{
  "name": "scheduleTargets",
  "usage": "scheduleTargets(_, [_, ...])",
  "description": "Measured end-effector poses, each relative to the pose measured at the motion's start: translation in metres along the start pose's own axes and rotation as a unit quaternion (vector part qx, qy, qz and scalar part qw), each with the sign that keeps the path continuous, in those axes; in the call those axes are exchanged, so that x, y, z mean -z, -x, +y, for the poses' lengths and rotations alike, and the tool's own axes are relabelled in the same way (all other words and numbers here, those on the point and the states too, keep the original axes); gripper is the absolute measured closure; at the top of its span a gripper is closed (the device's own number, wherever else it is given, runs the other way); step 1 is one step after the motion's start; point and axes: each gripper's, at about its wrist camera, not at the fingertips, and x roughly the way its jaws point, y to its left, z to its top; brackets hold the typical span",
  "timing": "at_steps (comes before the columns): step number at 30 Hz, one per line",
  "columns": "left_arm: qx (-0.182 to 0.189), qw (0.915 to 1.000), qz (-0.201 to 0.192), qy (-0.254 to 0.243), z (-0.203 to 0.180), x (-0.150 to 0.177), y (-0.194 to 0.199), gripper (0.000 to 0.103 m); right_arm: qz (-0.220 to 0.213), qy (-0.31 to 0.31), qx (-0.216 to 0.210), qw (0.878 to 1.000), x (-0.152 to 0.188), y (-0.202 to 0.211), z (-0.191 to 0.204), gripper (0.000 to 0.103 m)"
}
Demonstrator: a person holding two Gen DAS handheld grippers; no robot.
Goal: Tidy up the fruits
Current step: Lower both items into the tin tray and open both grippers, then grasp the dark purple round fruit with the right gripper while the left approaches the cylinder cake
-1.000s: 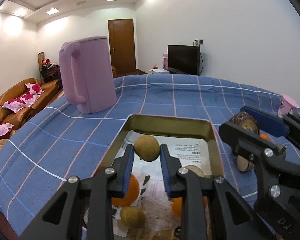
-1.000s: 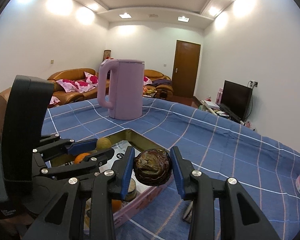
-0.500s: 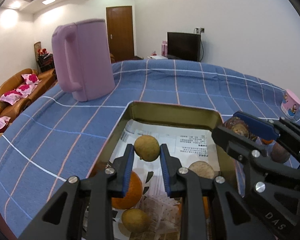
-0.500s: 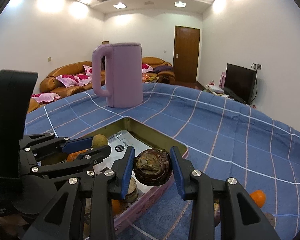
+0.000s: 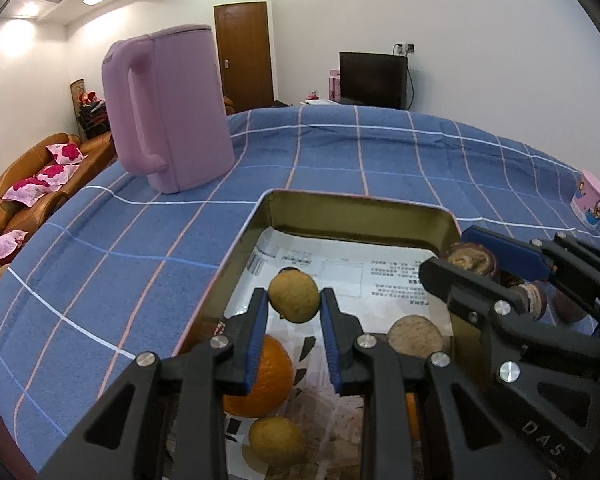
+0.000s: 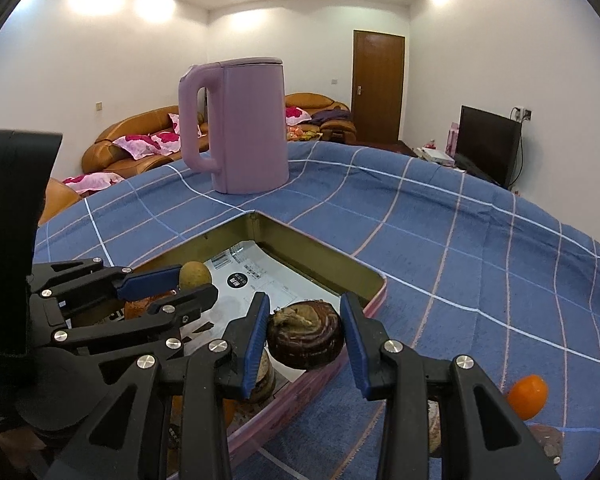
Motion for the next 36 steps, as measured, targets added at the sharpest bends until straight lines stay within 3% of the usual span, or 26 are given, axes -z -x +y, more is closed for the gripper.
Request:
scheduleTargets(6, [-0.002, 1.0, 0.001, 0.001, 0.001, 0.001, 0.001, 0.075, 0.002, -0.002, 0.0, 1.0, 0.0, -0.001, 0.0, 0.062])
scheduleTargets(12, [-0.004, 1.0, -0.003, -0.003, -0.001, 0.003, 0.005, 0.067, -0.002, -0.022, 0.011, 1.0, 0.002, 0.003, -0.008, 0.05])
scheduleTargets(15, [-0.002, 1.0, -0.006, -0.003, -0.002, 0.004, 0.008, 0.057, -0.011, -0.023, 0.02, 0.999, 0.003, 0.009, -0.01, 0.047])
scheduleTargets(20, [0.004, 0.9999, -0.013, 0.0, -0.007, 0.007, 0.016, 0.026, -0.033, -0.026, 0.04, 0.998, 0.012, 0.032, -0.017, 0.044])
scheduleTargets(22, [0.009, 0.9998, -0.016, 0.0, -0.011, 0.008, 0.019, 0.022, -0.039, -0.028, 0.048, 0.998, 0.017, 0.043, -0.022, 0.038])
scheduleTargets(29, [0.028, 0.9989, -0.032, -0.02, -0.041, 0.009, 0.035, 0.021, -0.049, -0.033, 0.1, 0.993, 0.039, 0.087, -0.048, 0.037])
scheduleTargets(36, [0.043, 0.9974, -0.044, -0.037, -0.067, 0.009, 0.048, 0.021, -0.003, -0.045, 0.16, 0.986, 0.062, 0.107, -0.09, 0.037])
